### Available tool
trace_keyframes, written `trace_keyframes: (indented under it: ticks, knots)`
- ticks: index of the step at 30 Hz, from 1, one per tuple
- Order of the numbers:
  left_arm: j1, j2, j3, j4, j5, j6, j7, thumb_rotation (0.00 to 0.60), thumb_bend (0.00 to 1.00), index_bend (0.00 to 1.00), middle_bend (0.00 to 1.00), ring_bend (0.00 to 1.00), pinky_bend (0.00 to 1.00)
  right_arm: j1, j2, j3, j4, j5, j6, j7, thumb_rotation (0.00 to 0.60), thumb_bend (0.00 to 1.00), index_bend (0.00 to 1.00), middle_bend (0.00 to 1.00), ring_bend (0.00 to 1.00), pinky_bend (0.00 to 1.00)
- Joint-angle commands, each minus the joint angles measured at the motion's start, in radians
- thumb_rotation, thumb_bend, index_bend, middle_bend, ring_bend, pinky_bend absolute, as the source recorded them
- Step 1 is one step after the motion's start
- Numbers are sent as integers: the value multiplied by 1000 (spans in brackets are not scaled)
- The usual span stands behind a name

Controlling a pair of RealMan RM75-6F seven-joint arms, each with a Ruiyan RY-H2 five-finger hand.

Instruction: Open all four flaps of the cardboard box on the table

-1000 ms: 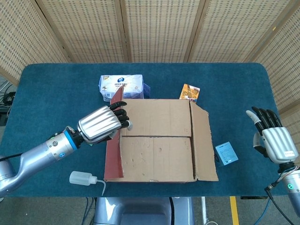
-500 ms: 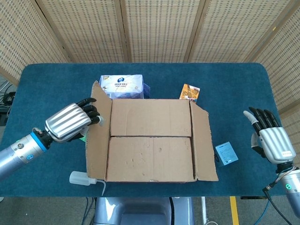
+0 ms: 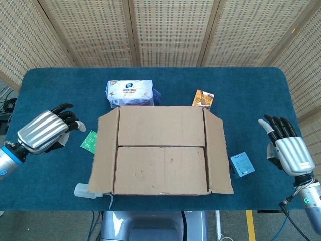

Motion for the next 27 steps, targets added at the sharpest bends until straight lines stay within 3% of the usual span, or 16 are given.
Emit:
trace_keyframes:
  ticks: [1, 3, 6, 12, 20, 27]
  knots:
    - [16, -30, -1, 6, -26, 7, 40, 600, 453, 247, 274, 180, 121, -1, -1, -2, 0, -1, -1, 0, 600, 852, 52, 40, 0, 43]
    - [33, -72, -9, 3, -65, 22, 105, 600, 345, 214, 211, 119, 118, -2, -4, -3, 2, -1, 0, 0, 600, 852, 52, 40, 0, 43]
    - [44, -113, -23, -8, -111, 37, 169, 600, 267, 178, 142, 56, 97, -5, -5, -4, 4, -1, 4, 4, 600, 852, 52, 40, 0, 43]
    - [36, -197, -51, -28, -208, 27, 302, 600, 250, 74, 12, 0, 1, -9, -8, -5, 9, -2, 8, 12, 600, 852, 52, 40, 0, 43]
    - [-13, -344, -92, -56, -390, 2, 525, 600, 251, 4, 0, 0, 0, -10, -15, -7, 20, -2, 4, 21, 600, 852, 52, 40, 0, 43]
    - [-52, -404, -106, -68, -482, -20, 613, 600, 211, 4, 0, 0, 0, -9, -22, -8, 19, -4, 4, 21, 600, 852, 52, 40, 0, 43]
